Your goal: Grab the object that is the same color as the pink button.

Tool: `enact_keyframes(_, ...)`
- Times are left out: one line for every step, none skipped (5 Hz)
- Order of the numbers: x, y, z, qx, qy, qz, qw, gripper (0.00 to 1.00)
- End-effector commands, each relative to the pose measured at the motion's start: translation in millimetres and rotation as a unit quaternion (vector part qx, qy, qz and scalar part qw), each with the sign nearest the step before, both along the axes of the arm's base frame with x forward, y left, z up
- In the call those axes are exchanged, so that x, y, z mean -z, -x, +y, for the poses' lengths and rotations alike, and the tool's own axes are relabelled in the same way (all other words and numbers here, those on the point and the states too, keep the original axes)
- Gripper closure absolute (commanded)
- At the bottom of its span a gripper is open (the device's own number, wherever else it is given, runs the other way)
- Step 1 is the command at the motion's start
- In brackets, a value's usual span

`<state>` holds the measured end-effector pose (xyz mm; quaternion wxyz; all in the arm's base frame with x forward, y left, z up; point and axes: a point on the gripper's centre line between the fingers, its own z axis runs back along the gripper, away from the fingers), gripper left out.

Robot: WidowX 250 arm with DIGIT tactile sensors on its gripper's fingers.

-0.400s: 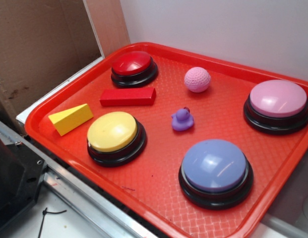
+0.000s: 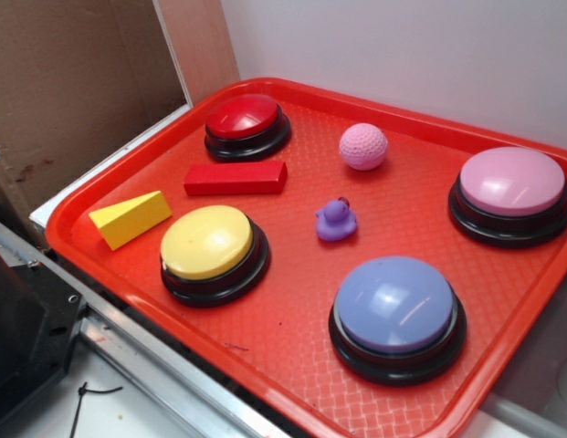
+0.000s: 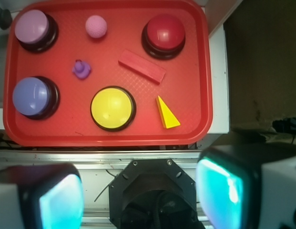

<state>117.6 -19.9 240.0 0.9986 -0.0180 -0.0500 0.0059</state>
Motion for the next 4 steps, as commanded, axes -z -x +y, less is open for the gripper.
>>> enact_keyframes(12.7, -71.6, 13.1, 0.0, -0.007, 0.033, 0.999, 0.0)
enact_keyframes(13.6, -78.4, 17.1, -0.007, -0.011, 0.03, 0.999, 0.0)
enact_keyframes(15.7, -95.1, 11.3, -0.001, -0.002, 0.033, 0.999, 0.0)
enact_keyframes(27.3, -113.7, 8.9, 0.009, 0.003, 0.048, 0.999, 0.0)
